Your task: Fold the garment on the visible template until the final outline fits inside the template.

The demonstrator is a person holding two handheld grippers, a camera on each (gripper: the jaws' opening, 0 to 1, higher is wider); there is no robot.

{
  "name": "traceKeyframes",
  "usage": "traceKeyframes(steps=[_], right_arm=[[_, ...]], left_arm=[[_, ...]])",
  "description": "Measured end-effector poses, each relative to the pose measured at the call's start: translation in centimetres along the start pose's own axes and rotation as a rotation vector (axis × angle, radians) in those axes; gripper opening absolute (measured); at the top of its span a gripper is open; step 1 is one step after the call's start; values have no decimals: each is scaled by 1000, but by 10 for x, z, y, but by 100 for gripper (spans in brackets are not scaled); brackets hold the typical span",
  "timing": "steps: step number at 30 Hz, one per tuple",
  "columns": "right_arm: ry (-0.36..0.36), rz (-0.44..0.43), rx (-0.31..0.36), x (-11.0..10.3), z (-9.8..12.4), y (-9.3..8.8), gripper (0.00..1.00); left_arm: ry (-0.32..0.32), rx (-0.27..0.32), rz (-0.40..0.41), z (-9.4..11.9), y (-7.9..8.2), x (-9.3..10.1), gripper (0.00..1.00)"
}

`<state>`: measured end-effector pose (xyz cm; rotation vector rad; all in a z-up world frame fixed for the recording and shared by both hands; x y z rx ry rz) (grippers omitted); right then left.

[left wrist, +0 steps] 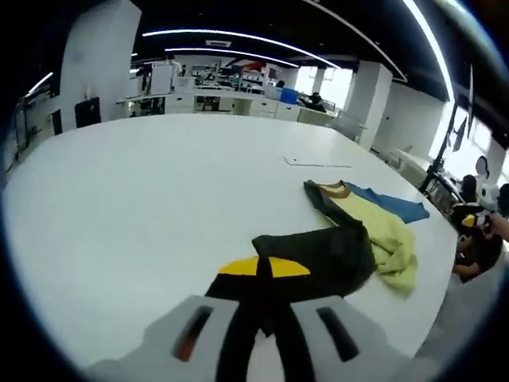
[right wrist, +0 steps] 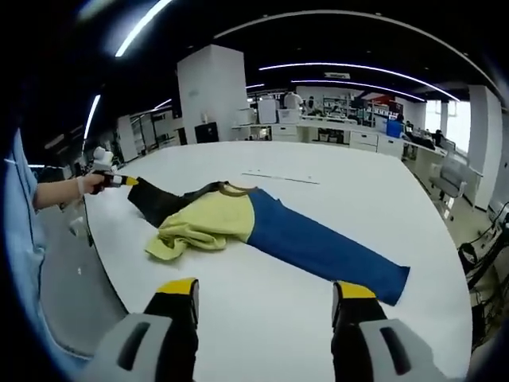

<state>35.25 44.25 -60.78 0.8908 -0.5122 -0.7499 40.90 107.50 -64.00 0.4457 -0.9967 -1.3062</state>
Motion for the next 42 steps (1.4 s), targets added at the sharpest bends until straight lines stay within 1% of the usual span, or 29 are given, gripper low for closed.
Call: traceKeyframes(steps=[1, 2, 3, 4, 7, 10, 12, 13, 15, 17, 20, 24, 26, 29, 30, 32, 34, 35, 36, 37, 39, 40, 41, 42], right_arm=[[-1, 1, 2, 0, -1, 0, 67], [-3, 1, 3, 0, -1, 1, 67], [-3, 0, 3, 0, -2, 1, 67], [-6, 0, 2, -1, -2, 1, 66], [-7, -3, -5, -2, -2, -1, 66], [-16, -8, -12, -3, 1, -4, 66], [-26, -6, 1, -3, 5, -5, 67], [-27, -7, 3, -3, 6, -5, 67], [-40, -9, -11, -1, 7, -6, 67], [-45, -6, -6, -1, 8, -5, 67], [-47, -6, -7, -1, 8, -3, 67], [-40, -1, -22, -2, 5, -3, 67], [-37, -2, -28, -2, 4, -4, 67], [-32, -3, -38, -3, 2, -5, 66], [-32, -1, -42, -4, 2, -6, 66], [-29, 0, -48, -4, 3, -6, 66], [-30, 0, -57, -5, 3, -8, 66], [-28, -2, -64, -6, 4, -9, 66], [-30, 1, -72, -6, 5, -10, 66], [-30, 2, -75, -6, 5, -10, 66], [-32, 2, -78, -6, 7, -10, 66], [-36, -3, -76, -5, 8, -10, 65], [-38, -6, -76, -5, 8, -10, 65], [-42, -9, -77, -5, 8, -10, 65]], left_arm=[[16, -3, -1, 0, 0, -7, 0], [35, -13, -3, -1, 1, -18, 0], [40, -16, -2, -1, 1, -21, 0], [52, -18, 1, -1, 1, -30, 0], [89, -28, -2, 0, 2, -47, 0], [122, -31, 15, -1, 4, -66, 0], [146, -39, 27, -1, 7, -80, 0], [157, -30, 49, -1, 9, -87, 0], [173, -28, 41, -4, 12, -96, 0], [198, -34, 33, -7, 14, -104, 0], [210, -15, 54, -13, 18, -111, 0], [231, -22, 51, -25, 22, -120, 0], [239, -23, 64, -31, 24, -125, 0], [269, -35, 58, -38, 26, -132, 0], [282, -35, 66, -38, 28, -134, 0], [290, -30, 73, -40, 31, -138, 0], [325, -21, 118, -41, 33, -146, 0], [332, -23, 119, -42, 33, -148, 0], [342, -28, 114, -43, 33, -150, 0], [369, -24, 122, -43, 33, -153, 0], [380, -16, 162, -43, 32, -155, 0], [383, -17, 163, -43, 32, -155, 0], [407, -19, 169, -42, 31, -157, 0], [417, -21, 174, -42, 30, -158, 0]])
Point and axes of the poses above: the point that each gripper's makers call its tool centre point, and the gripper's own axes: z roughly backward along the fingers, x roughly to its right, y roughly out of its top, the point moved 8 cm from there along z, roughly backward along the fingers, and after that the axes turned 12 degrees about z, right-handed, at the moved point
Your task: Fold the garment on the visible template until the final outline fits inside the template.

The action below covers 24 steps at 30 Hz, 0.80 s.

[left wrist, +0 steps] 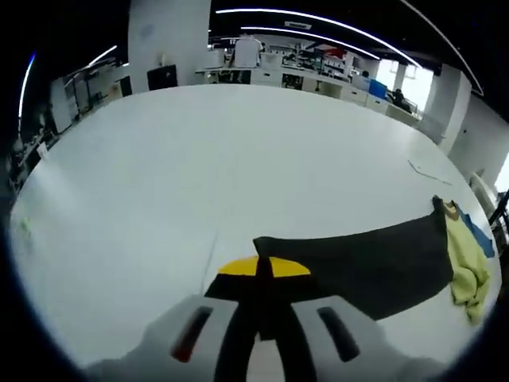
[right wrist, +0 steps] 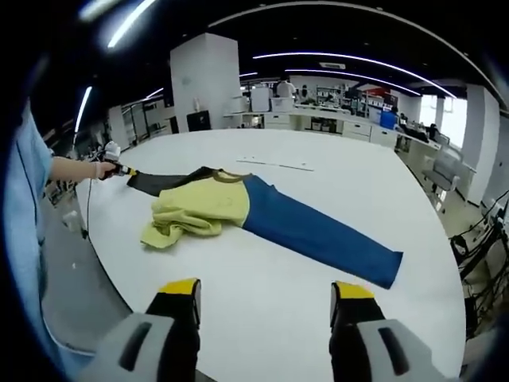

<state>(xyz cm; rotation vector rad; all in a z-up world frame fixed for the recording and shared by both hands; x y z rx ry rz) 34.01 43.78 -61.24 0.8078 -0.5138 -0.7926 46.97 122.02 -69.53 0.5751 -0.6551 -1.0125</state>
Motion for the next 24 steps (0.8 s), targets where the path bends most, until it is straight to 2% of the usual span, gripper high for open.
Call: traceKeyframes(steps=[2, 5, 9, 12, 24], right_arm=[[-2, 0, -3, 0, 0, 0, 65], [1, 1, -3, -3, -1, 0, 64], [8, -4, -12, -6, -2, -3, 64], [10, -9, -11, -7, -3, -3, 64], [27, -3, -2, -11, -6, 0, 63]], left_arm=[[18, 4, 0, 1, 0, -2, 0], [2, -13, 27, 1, -2, -7, 0], [6, -24, 25, 5, -7, -12, 0], [3, -32, -14, 10, -11, -11, 0], [30, -75, -5, 14, -22, -22, 0]])
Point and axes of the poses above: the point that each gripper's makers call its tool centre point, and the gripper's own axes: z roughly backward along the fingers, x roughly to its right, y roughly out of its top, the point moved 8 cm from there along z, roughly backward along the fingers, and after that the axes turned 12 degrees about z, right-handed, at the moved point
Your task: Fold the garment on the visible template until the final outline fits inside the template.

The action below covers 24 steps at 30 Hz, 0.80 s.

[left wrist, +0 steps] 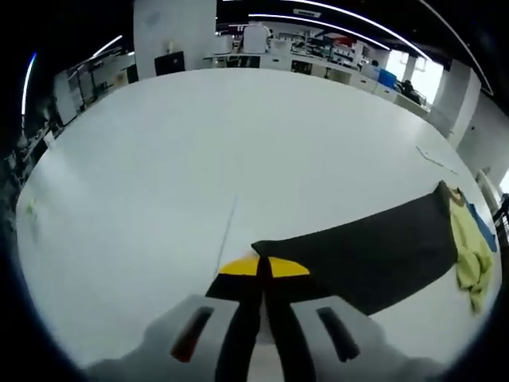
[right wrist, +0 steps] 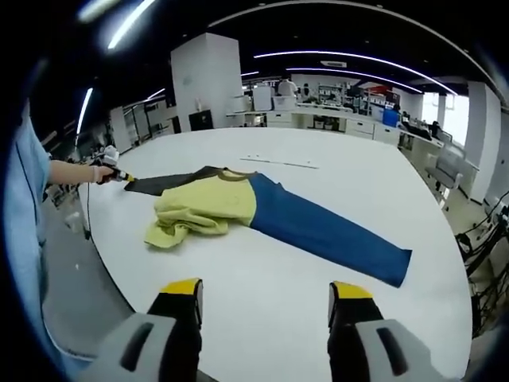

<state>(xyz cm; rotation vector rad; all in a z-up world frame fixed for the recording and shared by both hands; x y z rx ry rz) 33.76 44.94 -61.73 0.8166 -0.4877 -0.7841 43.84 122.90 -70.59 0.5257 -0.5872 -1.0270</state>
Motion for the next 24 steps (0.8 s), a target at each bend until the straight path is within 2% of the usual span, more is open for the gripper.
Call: traceKeyframes(steps=[7, 11, 12, 15, 17, 18, 21, 24], right_arm=[[-9, -10, -4, 1, 5, -3, 63], [-19, -8, -6, 2, 9, -4, 63], [-20, -11, -2, 2, 10, -4, 63], [-23, -18, 6, 1, 11, -5, 62], [-23, -17, 7, 0, 11, -5, 62], [-21, -18, 9, 0, 11, -6, 62], [-14, -20, 15, -2, 11, -6, 63], [-3, -17, 15, -4, 10, -6, 65]], left_arm=[[11, -4, -13, -3, -5, 0, 0], [5, -3, -12, -1, -2, 1, 2], [2, 4, -19, 0, 0, 2, 4], [-28, 23, -58, 2, 2, 5, 21], [-58, 45, -78, 7, 3, 9, 26], [-86, 56, -88, 8, 5, 11, 29], [-161, 83, -139, 14, 7, 16, 49], [-228, 89, -191, 22, 7, 23, 64]])
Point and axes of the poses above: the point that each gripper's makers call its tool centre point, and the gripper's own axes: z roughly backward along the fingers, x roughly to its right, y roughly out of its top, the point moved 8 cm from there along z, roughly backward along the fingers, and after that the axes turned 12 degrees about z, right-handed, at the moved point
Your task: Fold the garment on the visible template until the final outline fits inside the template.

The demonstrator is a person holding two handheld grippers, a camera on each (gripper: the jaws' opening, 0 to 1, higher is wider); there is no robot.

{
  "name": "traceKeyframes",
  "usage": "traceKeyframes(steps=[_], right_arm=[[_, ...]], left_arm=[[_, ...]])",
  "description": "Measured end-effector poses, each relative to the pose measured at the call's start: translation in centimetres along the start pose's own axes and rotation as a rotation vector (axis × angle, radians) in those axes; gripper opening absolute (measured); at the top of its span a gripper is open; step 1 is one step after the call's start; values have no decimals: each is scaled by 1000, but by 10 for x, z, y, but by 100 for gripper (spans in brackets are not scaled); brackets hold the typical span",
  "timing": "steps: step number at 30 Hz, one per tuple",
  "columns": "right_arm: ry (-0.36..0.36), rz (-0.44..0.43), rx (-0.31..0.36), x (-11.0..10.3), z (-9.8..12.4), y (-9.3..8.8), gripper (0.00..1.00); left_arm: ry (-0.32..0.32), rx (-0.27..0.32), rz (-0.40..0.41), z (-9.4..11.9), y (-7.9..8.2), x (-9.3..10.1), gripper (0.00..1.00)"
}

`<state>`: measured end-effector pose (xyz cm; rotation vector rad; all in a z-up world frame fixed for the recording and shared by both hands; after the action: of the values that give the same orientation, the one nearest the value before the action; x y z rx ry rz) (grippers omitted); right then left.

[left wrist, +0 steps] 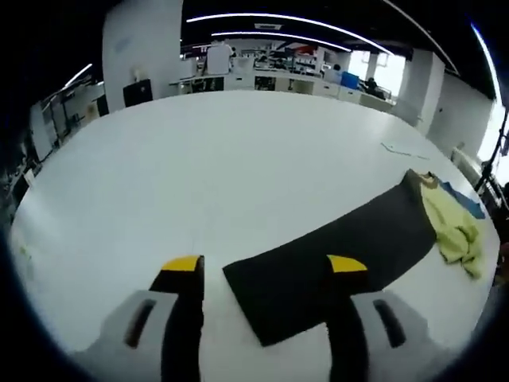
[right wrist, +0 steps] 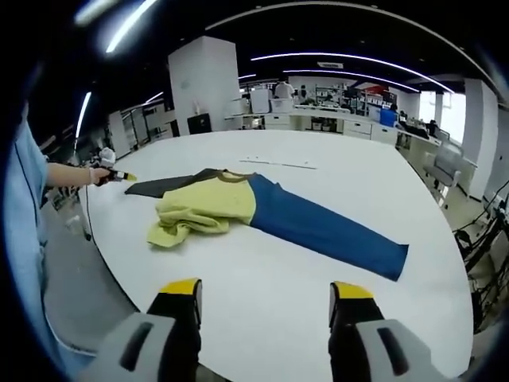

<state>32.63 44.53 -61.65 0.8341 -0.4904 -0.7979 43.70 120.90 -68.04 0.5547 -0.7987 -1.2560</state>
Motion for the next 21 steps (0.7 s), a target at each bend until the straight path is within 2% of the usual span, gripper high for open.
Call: traceKeyframes(steps=[1, 6, 7, 8, 10, 11, 13, 17, 21], right_arm=[[1, -4, 2, 0, -1, 0, 65], [19, -4, 17, -2, -4, 3, 68], [22, -2, 19, -3, -5, 4, 68], [25, 3, 20, -3, -5, 5, 69], [27, 6, 26, -3, -5, 6, 69], [29, 6, 30, -4, -6, 6, 69], [28, 6, 39, -4, -5, 7, 69], [30, 6, 50, -5, -4, 8, 69], [33, 24, 58, -6, -2, 10, 69]], left_arm=[[-45, 12, -10, 3, 1, 5, 69], [-171, 27, -43, 16, 2, 22, 87], [-180, 28, -51, 17, 3, 24, 88], [-220, 24, -78, 21, 2, 32, 90], [-243, -6, -135, 27, 0, 40, 92], [-240, 9, -176, 29, 1, 42, 94], [-278, 2, -171, 36, -2, 55, 93], [-315, 14, -174, 47, -3, 68, 93], [-361, 21, -204, 58, -6, 85, 92]])
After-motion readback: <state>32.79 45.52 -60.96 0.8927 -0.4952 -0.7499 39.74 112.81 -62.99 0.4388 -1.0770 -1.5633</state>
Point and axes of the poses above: the point that each gripper's makers call its tool centre point, and the gripper's own axes: z roughly backward along the fingers, x roughly to its right, y roughly out of its top, the point moved 8 cm from there along z, roughly backward along the fingers, and after that the axes turned 12 degrees about z, right-handed, at the moved point
